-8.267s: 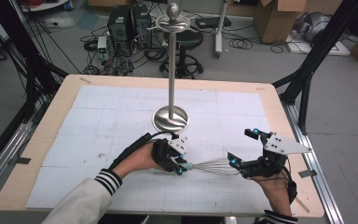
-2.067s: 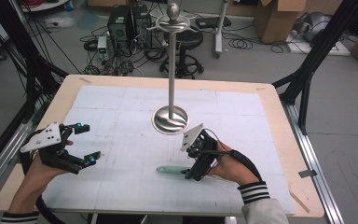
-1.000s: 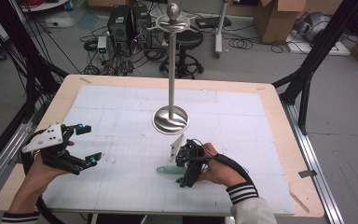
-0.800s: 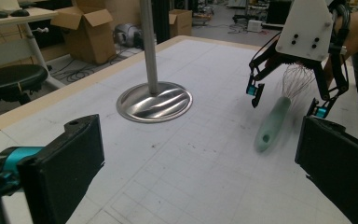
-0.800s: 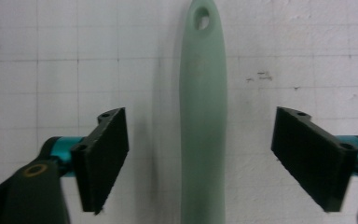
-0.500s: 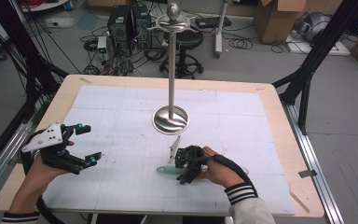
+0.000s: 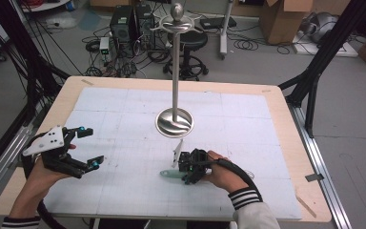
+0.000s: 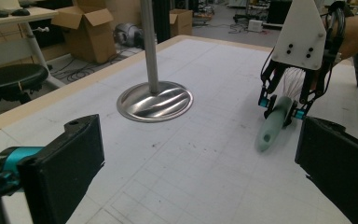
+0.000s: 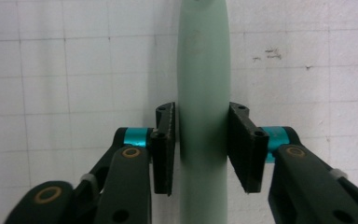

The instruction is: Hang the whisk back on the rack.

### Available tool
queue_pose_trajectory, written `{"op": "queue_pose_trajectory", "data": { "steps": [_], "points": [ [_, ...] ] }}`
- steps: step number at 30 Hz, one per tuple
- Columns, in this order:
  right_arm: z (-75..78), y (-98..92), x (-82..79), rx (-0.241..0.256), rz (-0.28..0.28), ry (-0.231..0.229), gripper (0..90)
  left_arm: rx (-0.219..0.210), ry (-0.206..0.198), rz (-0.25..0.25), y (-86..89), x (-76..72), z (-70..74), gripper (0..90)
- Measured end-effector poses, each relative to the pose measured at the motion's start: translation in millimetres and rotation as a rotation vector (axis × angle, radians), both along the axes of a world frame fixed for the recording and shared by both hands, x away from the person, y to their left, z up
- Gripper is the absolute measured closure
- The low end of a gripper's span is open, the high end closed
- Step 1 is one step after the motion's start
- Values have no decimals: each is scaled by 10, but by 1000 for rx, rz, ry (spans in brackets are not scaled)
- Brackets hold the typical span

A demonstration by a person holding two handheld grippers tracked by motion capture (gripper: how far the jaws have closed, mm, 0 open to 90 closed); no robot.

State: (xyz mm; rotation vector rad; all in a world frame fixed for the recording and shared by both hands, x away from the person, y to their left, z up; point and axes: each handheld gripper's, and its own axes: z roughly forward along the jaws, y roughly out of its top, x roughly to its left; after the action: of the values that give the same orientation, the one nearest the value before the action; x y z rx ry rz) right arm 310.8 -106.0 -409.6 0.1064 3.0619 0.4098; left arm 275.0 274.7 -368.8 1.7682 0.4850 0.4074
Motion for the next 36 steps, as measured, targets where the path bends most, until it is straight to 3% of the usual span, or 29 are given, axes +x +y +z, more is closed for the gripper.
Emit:
{"op": "queue_pose_trajectory", "data": {
  "steps": [10, 16, 26, 36],
  "points": [
    [2, -2, -19, 2, 29, 14, 676, 2, 2, 3, -2, -1, -1, 17],
    [46, -36, -18, 29, 20, 26, 677, -1, 2, 2, 1, 1, -1, 17],
    [243, -186, -31, 132, -10, 23, 678, 5, 4, 6, 4, 7, -8, 17],
    [478, -396, 0, 283, -17, -3, 679, 5, 6, 7, 5, 10, -9, 17]
  ]
}}
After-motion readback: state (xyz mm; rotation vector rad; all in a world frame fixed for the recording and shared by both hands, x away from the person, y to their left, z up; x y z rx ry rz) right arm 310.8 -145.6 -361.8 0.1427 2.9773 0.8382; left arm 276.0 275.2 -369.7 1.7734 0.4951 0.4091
